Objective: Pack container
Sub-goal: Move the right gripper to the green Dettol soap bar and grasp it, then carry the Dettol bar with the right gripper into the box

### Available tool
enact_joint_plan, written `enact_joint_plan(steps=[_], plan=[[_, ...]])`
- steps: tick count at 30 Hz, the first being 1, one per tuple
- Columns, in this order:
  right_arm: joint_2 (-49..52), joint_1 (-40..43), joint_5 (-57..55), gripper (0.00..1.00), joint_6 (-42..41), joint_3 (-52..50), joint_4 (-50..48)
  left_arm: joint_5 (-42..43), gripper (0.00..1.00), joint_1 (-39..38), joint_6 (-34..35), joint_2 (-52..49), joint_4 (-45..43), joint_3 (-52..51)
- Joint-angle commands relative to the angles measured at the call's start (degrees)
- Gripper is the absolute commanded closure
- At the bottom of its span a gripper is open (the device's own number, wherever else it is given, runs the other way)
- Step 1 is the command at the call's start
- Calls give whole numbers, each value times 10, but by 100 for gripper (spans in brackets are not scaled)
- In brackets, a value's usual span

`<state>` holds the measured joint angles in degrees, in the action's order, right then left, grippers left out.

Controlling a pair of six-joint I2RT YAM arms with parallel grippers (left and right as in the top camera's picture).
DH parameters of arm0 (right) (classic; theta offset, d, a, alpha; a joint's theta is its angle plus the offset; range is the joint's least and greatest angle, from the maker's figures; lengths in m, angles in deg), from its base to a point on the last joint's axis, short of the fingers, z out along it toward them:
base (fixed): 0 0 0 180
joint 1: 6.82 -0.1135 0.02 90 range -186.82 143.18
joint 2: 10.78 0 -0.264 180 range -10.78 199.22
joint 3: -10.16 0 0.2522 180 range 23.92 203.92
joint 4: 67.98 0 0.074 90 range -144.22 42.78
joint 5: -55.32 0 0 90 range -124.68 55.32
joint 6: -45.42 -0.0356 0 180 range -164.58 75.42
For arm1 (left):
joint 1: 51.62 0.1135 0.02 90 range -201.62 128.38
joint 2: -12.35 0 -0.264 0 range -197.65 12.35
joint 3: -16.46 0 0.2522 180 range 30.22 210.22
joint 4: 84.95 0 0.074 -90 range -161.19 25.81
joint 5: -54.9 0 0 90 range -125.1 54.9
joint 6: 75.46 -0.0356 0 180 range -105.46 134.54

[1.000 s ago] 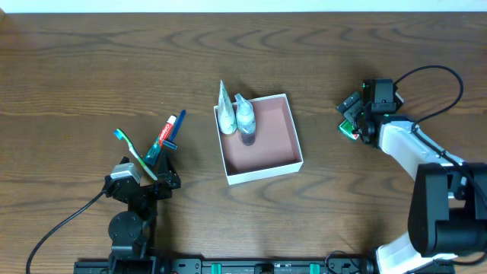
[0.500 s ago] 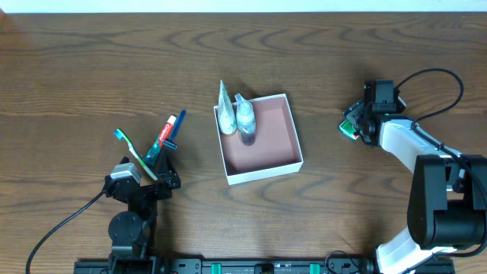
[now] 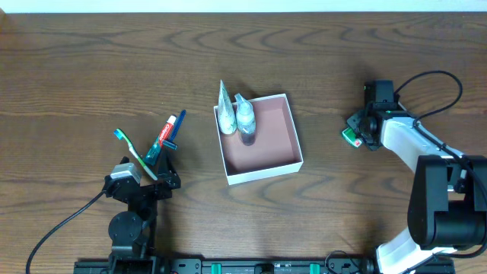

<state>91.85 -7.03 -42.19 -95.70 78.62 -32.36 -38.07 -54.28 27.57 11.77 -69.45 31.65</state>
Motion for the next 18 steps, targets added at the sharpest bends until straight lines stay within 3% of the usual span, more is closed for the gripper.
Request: enact_joint_plan(steps=[1, 9, 18], plan=[[19, 10, 35, 54, 11, -14, 15, -6, 2, 3, -10, 3, 21, -12], [0, 10, 115, 59, 111, 4, -13, -6, 2, 3, -10, 3, 21, -12], [-116, 10, 196, 61, 252, 52, 34, -6, 2, 3, -10, 3, 21, -12]])
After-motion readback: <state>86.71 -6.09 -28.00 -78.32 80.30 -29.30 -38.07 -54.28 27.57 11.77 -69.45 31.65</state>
